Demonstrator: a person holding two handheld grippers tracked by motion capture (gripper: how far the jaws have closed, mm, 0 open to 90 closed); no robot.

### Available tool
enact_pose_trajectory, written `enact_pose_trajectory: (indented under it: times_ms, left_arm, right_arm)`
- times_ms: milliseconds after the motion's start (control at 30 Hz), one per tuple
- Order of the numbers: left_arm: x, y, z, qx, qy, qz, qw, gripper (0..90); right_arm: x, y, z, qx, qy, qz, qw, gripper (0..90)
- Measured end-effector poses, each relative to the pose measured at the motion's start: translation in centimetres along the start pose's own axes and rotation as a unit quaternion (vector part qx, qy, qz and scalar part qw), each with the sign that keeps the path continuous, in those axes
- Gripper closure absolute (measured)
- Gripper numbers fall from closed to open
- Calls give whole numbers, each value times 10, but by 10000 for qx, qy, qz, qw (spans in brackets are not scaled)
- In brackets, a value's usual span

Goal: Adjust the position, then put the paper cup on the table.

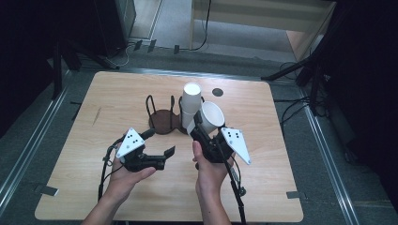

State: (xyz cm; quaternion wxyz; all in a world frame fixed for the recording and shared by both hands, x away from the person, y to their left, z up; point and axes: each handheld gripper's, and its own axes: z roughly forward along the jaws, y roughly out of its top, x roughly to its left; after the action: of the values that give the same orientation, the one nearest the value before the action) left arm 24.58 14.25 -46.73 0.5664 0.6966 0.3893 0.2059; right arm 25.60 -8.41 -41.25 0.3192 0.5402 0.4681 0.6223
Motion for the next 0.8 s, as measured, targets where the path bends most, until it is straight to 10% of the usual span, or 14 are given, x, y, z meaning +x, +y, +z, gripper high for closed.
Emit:
enact_pose_trajectory:
  times_ms: [800]
  left_arm:
    - [27, -6, -19, 172, 234, -333, 9990, 0]
  right_arm:
    - [-29, 20, 6, -228, -73, -1089, 9938, 287]
